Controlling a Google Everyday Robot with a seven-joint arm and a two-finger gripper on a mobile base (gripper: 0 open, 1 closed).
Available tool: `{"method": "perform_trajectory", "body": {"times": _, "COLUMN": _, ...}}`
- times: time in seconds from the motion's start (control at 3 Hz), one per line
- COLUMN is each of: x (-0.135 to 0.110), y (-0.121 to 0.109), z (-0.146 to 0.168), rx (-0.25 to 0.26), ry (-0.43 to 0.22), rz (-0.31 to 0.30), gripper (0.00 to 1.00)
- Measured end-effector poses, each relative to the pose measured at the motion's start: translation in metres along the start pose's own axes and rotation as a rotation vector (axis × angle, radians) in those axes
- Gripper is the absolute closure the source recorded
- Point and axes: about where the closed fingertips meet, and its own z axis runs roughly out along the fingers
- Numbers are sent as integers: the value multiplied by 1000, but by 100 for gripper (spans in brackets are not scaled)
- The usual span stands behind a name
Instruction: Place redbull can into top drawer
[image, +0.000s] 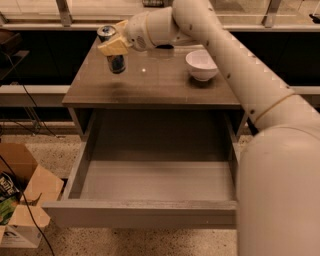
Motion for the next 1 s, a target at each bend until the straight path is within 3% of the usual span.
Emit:
{"method": "perform_trajectory", "body": {"times": 0.33, "x": -13, "y": 37, "z": -58, "rx": 27, "ry": 1, "rz": 14, "gripper": 100}}
{"method": "perform_trajectory", "body": {"times": 0.67, "x": -5, "y": 90, "z": -94, "rx": 7, "ry": 20, "rz": 47, "gripper": 100}}
{"method": "perform_trajectory", "body": {"times": 1.0, "x": 23, "y": 146, "z": -117, "rx": -21, "ry": 38, "rz": 80, "gripper": 100}}
